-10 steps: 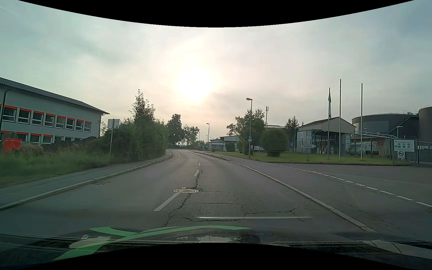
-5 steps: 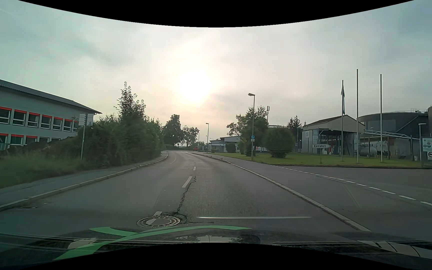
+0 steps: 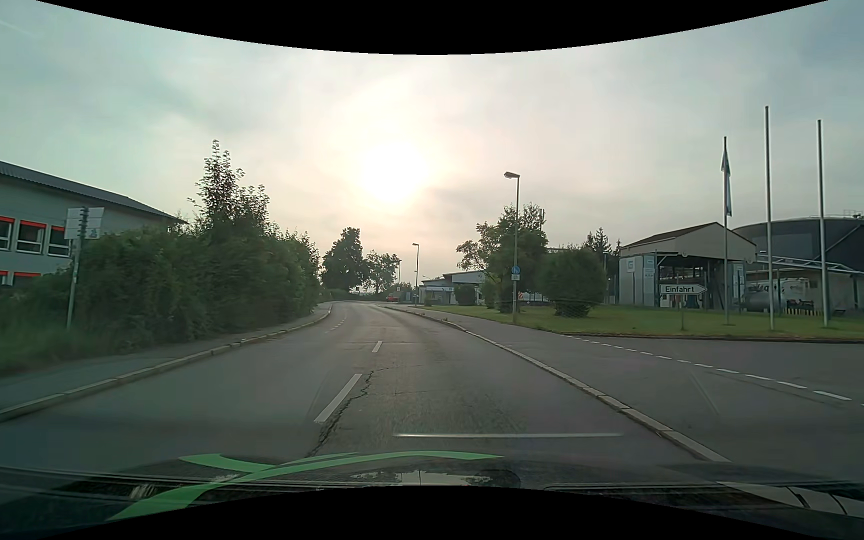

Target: Follow the waypoints while adhering to traffic rules and regulations

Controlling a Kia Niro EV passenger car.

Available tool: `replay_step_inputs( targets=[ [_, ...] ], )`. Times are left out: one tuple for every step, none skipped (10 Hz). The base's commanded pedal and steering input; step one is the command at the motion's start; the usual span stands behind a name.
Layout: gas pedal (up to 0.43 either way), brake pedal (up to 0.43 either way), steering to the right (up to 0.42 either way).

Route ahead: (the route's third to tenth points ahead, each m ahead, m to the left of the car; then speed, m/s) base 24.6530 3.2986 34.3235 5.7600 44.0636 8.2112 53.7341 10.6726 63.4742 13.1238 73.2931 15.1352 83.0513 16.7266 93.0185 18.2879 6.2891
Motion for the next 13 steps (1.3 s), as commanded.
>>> replay_step_inputs(
  targets=[
    [0.209,0.000,-0.025],
    [0.209,0.000,-0.027],
    [0.209,0.000,-0.028],
    [0.209,0.000,-0.028],
    [0.209,0.000,-0.028],
    [0.209,0.000,-0.029],
    [0.209,0.000,-0.032],
    [0.209,0.000,-0.036],
    [0.220,0.000,-0.040],
    [0.228,0.000,-0.042],
    [0.260,0.000,-0.042],
    [0.280,0.000,-0.042],
    [0.280,0.000,-0.042]
  ],
)
